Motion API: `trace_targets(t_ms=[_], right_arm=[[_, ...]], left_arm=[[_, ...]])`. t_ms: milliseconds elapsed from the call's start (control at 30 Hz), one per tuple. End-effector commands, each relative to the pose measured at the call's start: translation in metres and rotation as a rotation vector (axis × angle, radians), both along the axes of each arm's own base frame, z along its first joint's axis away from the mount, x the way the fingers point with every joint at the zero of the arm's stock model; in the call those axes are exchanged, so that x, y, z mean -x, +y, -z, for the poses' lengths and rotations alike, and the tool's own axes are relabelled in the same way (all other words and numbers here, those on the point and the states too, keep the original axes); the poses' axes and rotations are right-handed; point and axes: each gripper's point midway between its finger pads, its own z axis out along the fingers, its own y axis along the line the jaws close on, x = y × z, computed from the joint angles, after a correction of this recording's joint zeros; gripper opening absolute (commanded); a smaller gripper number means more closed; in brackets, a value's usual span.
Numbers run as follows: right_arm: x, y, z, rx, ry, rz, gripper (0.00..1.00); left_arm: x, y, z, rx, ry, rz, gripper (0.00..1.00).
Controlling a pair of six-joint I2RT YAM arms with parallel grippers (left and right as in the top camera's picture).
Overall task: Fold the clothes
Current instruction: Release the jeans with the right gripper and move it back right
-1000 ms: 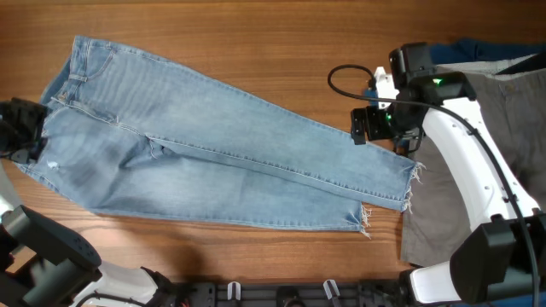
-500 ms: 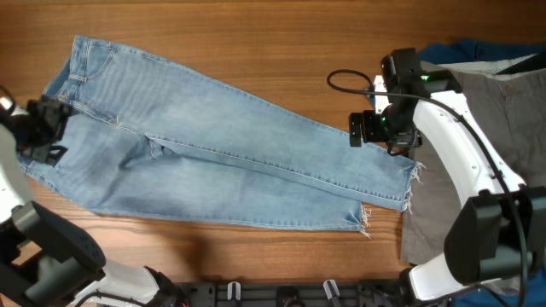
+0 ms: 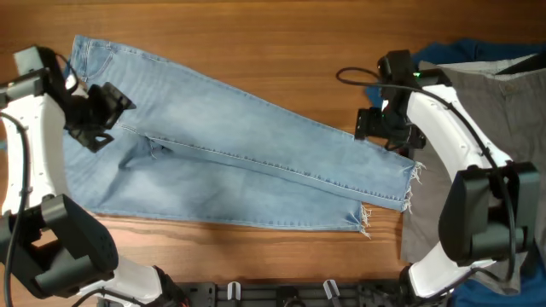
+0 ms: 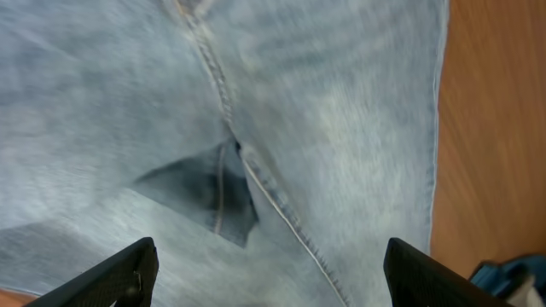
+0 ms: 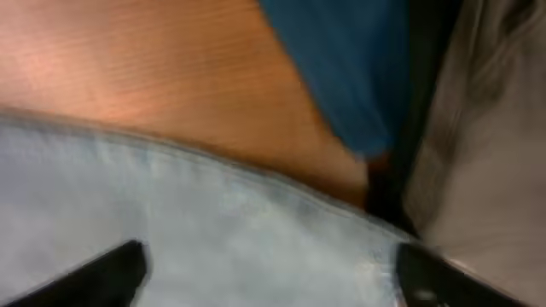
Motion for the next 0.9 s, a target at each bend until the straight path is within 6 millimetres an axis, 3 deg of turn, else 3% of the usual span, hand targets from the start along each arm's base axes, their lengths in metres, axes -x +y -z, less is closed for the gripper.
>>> trace_targets(t_ms=[0,33,200,433,733,867], right_arm=[[-0.018,0.016,0.005,-0.169,-0.055,-0.061,0.47],[-0.024,0.018,0.004,-0.191,-0.079,-0.091,0.06],[-0.047,0.001,0.001,-0.134,-0.17,-0.139,0.04],[-0.07,0.0,0.009,-0.119,-0.237,-0.202,0.04],[-0.085,-0.001,0.054,-0.112,-0.215,-0.198,0.04],[-0.094,-0.015,0.065,-0.06,-0.231,-0.177,0.04]], left_arm=[[-0.004,-0.014,0.003,-0.023,0.008,0.069,0.85],[-0.004,-0.018,0.003,-0.023,0.008,0.078,0.85],[-0.007,-0.031,0.003,-0.023,0.007,0.114,0.86],[-0.007,-0.035,0.003,-0.023,0.007,0.124,0.85],[-0.007,-0.035,0.003,-0.023,0.007,0.124,0.85],[-0.007,-0.035,0.003,-0.023,0.007,0.124,0.85]])
